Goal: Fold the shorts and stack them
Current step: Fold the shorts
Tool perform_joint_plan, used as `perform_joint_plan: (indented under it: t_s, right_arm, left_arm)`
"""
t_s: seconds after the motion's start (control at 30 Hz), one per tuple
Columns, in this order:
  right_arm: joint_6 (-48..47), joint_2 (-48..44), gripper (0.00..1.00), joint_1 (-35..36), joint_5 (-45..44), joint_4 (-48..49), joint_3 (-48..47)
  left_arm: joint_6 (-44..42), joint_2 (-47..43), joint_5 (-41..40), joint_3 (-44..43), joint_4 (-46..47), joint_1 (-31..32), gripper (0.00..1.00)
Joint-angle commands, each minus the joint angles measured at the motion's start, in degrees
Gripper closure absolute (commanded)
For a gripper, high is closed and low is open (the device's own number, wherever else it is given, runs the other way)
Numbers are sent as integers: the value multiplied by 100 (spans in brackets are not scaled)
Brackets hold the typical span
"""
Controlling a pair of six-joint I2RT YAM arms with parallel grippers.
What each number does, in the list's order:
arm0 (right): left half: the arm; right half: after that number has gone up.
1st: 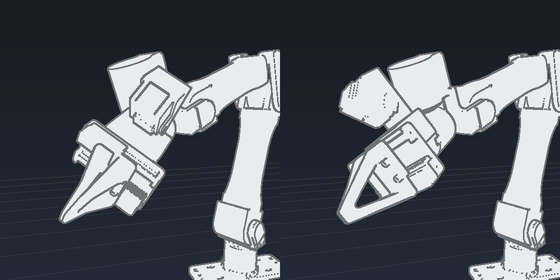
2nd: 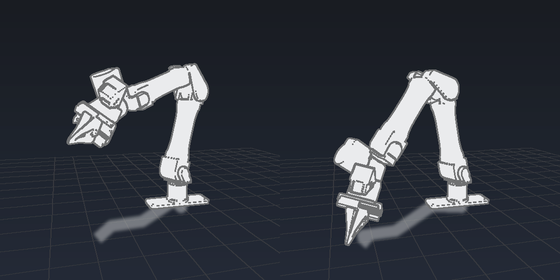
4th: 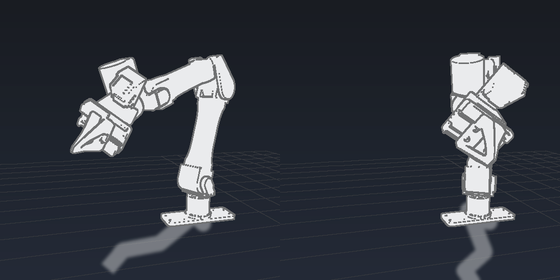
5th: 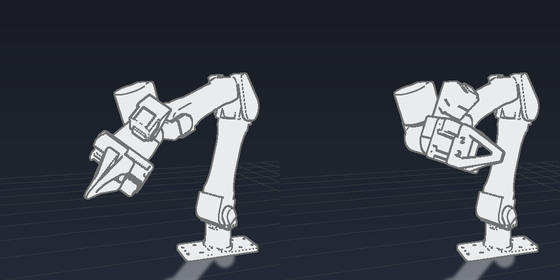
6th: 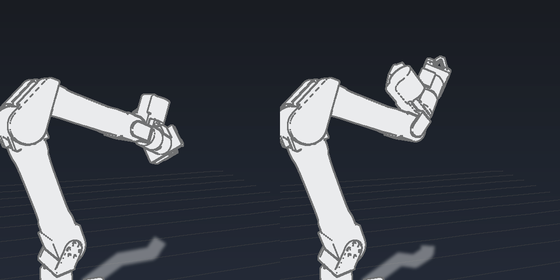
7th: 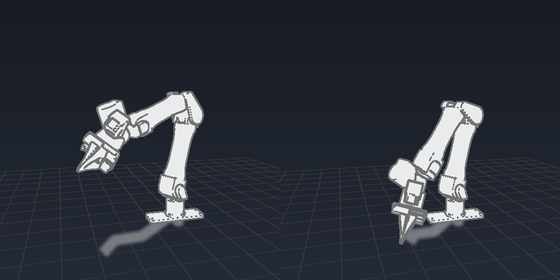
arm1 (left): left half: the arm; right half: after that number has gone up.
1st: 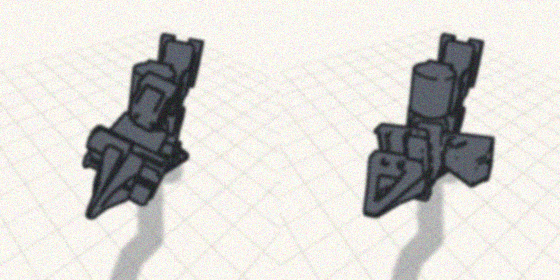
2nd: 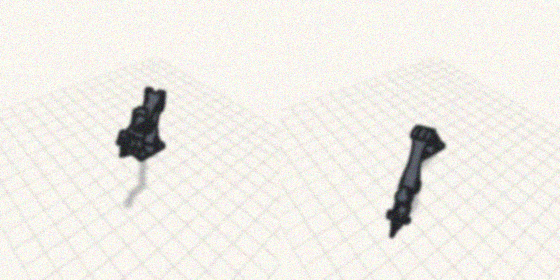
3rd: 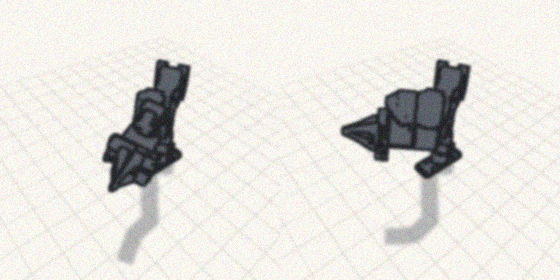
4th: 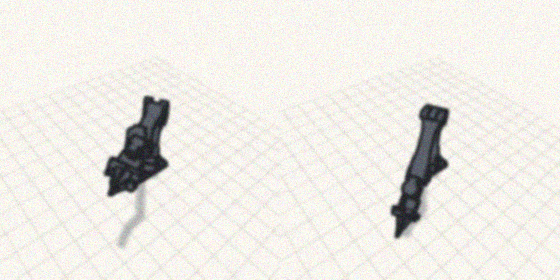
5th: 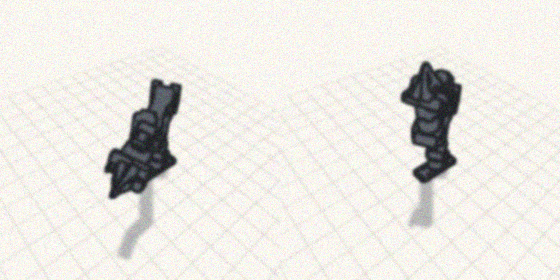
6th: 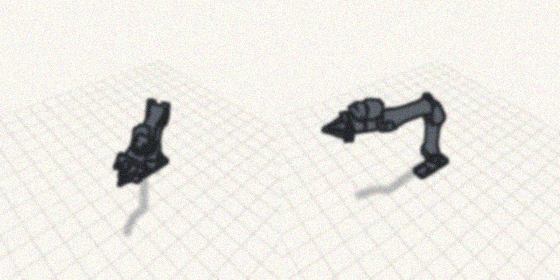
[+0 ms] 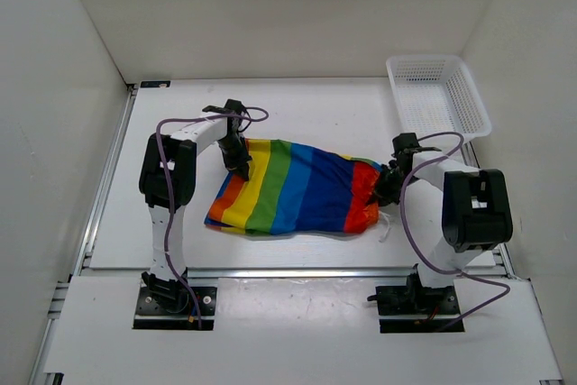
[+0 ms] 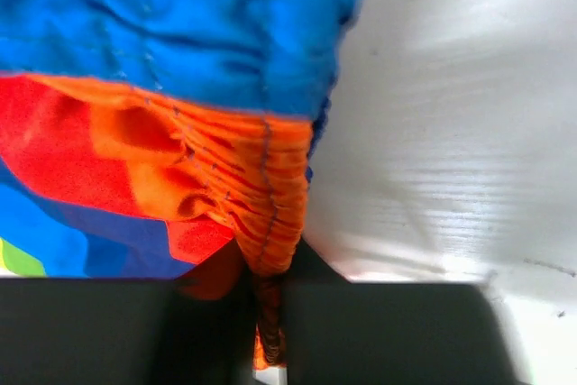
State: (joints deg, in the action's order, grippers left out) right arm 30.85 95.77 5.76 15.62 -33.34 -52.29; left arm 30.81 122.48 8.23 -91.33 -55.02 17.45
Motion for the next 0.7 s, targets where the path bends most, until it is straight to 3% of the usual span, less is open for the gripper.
perform_joint_plan:
  t_s: [0.0, 0.27, 0.47, 0.67]
  right_arm:
    - [79, -197, 100, 22, -664, -31, -254]
    - [-184, -638, 100, 188, -2158, -1384, -1440]
    - [-483, -288, 100, 803, -3266, -2508, -2959]
    - [-370, 467, 100, 1594, -3767, -3248, -4331]
  left_arm:
    - [-66, -241, -164, 80, 194, 65, 90]
    - [-153, -347, 3, -120, 89, 267, 90]
    - [-268, -540, -296, -570, -290, -39, 90]
    - [-321, -593, -41, 71, 62, -321, 90]
